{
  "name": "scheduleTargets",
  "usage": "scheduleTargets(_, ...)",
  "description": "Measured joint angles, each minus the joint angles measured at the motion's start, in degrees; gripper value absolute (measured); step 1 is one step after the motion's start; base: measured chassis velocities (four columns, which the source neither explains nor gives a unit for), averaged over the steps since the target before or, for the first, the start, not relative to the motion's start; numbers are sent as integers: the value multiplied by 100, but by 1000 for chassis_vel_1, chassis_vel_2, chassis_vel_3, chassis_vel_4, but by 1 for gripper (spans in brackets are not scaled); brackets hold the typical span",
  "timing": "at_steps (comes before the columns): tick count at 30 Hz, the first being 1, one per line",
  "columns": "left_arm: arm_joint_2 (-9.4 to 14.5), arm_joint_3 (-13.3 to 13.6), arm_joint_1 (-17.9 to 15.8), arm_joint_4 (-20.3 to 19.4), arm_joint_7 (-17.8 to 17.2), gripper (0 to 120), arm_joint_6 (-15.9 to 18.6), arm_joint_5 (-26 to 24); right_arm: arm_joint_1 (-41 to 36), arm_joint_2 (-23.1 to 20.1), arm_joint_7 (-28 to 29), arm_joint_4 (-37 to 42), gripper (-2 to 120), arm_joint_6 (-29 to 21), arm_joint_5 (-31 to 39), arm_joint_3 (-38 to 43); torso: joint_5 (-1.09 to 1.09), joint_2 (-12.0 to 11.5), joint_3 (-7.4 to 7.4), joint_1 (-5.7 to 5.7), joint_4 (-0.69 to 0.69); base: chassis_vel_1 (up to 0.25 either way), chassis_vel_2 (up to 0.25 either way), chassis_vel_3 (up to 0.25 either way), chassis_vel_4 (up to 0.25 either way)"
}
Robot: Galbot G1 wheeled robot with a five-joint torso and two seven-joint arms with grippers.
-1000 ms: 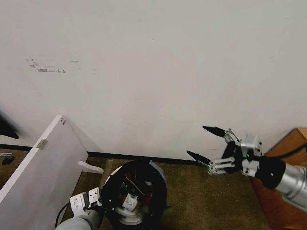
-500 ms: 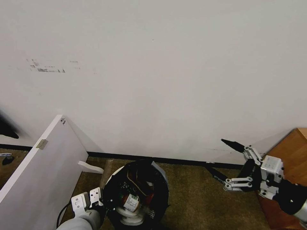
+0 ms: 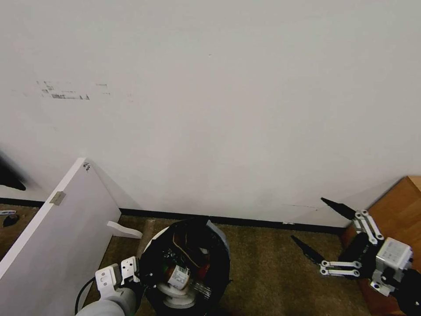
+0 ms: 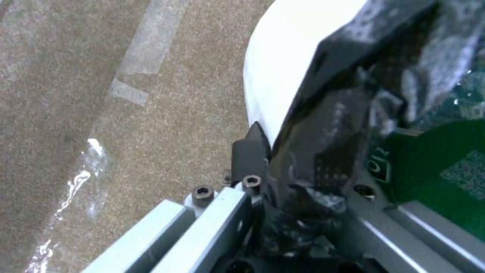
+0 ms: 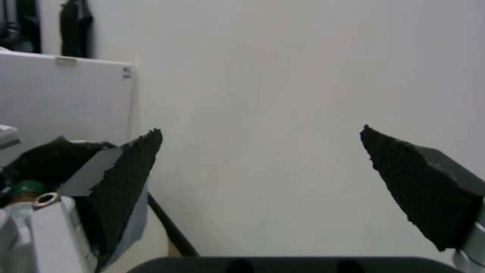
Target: Pick up the trash bin and place the garbage on the floor into it.
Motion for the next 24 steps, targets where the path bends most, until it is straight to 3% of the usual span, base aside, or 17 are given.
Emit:
scheduleTargets(11,103,-1,-137,8,-28,0,0,-189,188,586,-109,0,100,180,-18,124,0,0,0,0,1,0,0,0,0)
scheduleTargets(24,124,-21,-194,32,-39,0,-1,-259,310,820,-159,0,100,228,32,129,1,0,0,0,1,0,0,0,0)
